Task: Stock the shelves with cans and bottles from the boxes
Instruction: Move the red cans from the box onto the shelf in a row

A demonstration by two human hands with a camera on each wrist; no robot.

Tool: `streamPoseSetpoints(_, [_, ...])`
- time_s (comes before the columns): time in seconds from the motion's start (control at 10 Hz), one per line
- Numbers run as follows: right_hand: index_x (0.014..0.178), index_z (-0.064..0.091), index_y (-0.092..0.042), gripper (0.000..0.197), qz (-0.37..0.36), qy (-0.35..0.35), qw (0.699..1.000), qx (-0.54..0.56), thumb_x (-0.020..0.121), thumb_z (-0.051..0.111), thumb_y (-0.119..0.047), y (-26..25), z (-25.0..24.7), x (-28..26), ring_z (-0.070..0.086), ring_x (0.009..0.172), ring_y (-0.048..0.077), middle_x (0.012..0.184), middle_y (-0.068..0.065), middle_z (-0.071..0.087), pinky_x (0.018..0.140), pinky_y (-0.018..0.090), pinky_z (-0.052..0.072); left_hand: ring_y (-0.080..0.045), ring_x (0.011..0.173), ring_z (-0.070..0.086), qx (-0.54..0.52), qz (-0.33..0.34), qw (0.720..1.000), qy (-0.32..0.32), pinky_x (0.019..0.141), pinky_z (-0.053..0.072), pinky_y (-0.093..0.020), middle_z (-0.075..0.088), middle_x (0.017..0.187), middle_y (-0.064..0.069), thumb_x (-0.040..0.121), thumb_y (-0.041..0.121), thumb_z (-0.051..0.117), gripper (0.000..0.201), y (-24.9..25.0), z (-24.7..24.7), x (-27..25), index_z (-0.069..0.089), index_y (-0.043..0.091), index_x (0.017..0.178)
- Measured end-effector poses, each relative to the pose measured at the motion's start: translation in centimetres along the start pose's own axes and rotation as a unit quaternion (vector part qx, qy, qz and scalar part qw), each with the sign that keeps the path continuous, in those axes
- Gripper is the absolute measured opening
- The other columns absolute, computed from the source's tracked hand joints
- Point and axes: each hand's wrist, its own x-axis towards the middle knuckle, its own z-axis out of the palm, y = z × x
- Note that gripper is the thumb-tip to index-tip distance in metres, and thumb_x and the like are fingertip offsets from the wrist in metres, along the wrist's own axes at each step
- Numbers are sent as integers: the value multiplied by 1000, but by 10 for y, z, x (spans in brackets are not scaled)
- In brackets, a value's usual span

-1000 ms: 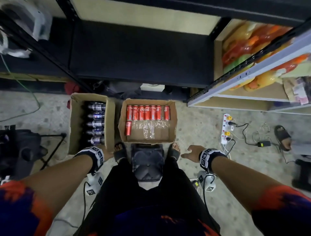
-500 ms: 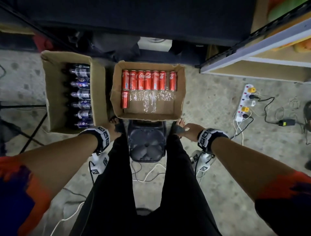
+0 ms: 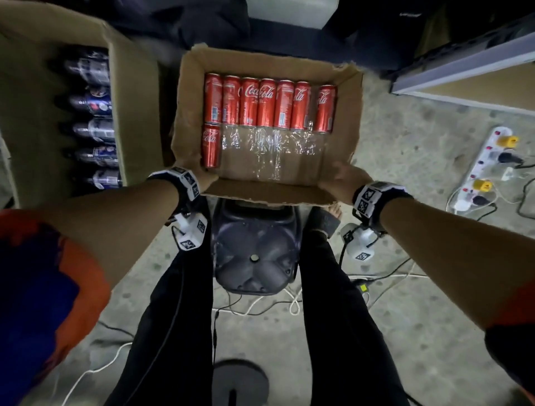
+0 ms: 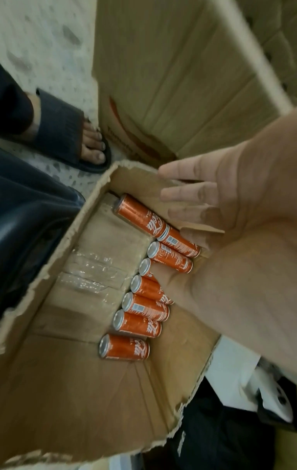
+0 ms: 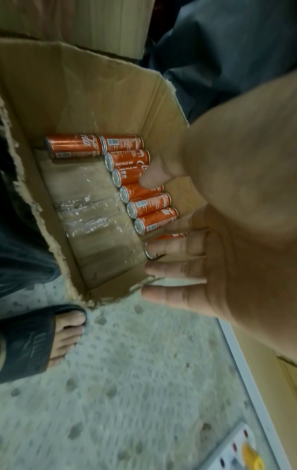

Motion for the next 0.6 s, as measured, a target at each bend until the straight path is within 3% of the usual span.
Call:
streamPoseSetpoints(0.1, [147, 44, -24, 69, -28, 34, 999, 1, 86, 71, -43, -4, 9, 47, 62, 104, 23, 116, 0, 64, 87, 31, 49, -31, 114, 60, -49, -13, 998, 36, 93, 46, -35, 62, 129, -7, 92, 58, 54, 59, 9, 8, 35, 51, 26, 142])
streamPoseSetpoints(0.2, [151, 39, -23, 68, -38, 54, 997, -28, 91, 67, -37, -7, 13, 88, 60, 110, 22, 120, 1, 62, 88, 28, 45, -29, 105, 62, -86, -37, 995, 42, 91, 48, -37, 64, 122, -6, 88, 51, 59, 57, 15, 12, 68, 53, 20, 136])
streamPoseSetpoints(0.3, [141, 51, -18, 53, -59, 89, 993, -45, 94, 65, -35, -8, 12, 133, 61, 118, 28, 129, 8, 64, 93, 28, 46, -25, 104, 60, -72, -37, 996, 24, 97, 48, -41, 63, 117, -4, 78, 60, 49, 66, 0, 33, 123, 52, 22, 132])
streamPoseSetpoints(0.4, [140, 51, -14, 53, -44, 116, 992, -20, 94, 66, -36, -11, 10, 176, 62, 111, 24, 122, 5, 66, 91, 28, 46, -32, 131, 49, -80, -81, 992, 50, 112, 39, -47, 48, 146, -12, 88, 58, 56, 78, 1, 36, 153, 33, 20, 152])
streamPoseSetpoints(0.5, [135, 54, -13, 54, -41, 165, 985, -8, 90, 69, -37, -16, 8, 220, 65, 108, 28, 119, 9, 67, 89, 30, 47, -40, 140, 38, -90, -109, 985, 102, 114, 33, -47, 36, 154, -24, 90, 39, 71, 84, 1, 37, 184, 30, 3, 153])
streamPoseSetpoints(0.6, [151, 33, -16, 83, -9, 229, 973, 15, 80, 73, -32, -20, 8, 255, 56, 122, 33, 139, 15, 51, 102, 37, 44, -41, 140, 39, -111, -114, 981, 110, 112, 34, -47, 37, 153, -26, 89, 35, 73, 81, -4, 42, 211, 33, -1, 150])
